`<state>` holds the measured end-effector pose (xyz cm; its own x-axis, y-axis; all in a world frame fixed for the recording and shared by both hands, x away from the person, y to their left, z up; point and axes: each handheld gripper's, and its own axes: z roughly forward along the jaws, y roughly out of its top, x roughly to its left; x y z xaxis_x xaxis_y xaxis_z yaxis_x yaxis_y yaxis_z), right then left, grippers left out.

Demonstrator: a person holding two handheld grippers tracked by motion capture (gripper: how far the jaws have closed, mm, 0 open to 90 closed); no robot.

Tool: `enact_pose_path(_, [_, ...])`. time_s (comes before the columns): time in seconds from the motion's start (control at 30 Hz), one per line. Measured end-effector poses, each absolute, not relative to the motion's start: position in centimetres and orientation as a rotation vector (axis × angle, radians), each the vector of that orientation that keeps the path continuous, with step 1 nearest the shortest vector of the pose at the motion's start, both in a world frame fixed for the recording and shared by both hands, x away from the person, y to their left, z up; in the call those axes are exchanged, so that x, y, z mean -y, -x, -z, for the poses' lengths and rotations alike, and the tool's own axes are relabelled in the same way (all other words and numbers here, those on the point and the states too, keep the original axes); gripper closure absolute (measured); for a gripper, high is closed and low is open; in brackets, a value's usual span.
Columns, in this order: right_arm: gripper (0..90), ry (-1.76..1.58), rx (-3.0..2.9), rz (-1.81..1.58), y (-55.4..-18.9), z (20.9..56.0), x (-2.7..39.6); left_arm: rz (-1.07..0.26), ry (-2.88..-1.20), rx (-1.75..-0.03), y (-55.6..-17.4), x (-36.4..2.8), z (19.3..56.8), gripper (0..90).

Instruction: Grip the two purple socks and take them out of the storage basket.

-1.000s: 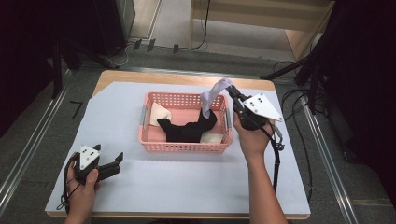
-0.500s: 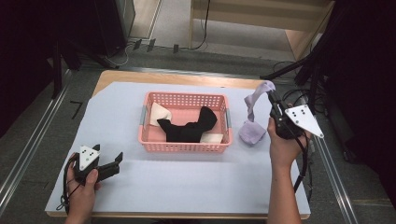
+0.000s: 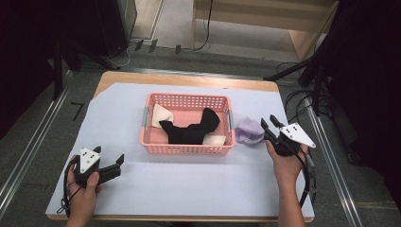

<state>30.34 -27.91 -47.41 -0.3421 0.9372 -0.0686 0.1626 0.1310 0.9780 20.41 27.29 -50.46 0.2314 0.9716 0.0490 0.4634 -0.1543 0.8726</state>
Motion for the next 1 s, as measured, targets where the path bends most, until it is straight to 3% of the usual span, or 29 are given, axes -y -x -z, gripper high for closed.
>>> enact_pose_path(0.43, [53.8, -1.307, -1.527, -1.399, -25.2, 50.5, 31.9, -0.830, -1.756, -1.348, -20.6, -27.3, 50.5, 16.2])
enact_pose_path(0.67, [44.0, -1.315, -1.579, -1.398, -22.4, 51.7, 32.7, -0.816, -1.759, -1.365, -20.8, -27.3, 50.5, 16.1])
enact_pose_path(0.83, [31.3, -1.309, -1.631, -1.380, -21.2, 52.5, 32.9, -0.812, -1.766, -1.370, -20.8, -27.3, 50.5, 16.1])
enact_pose_path(1.0, [29.3, -1.284, -1.645, -1.379, -20.0, 52.6, 33.0, -0.817, -1.762, -1.361, -20.8, -27.3, 50.5, 16.1])
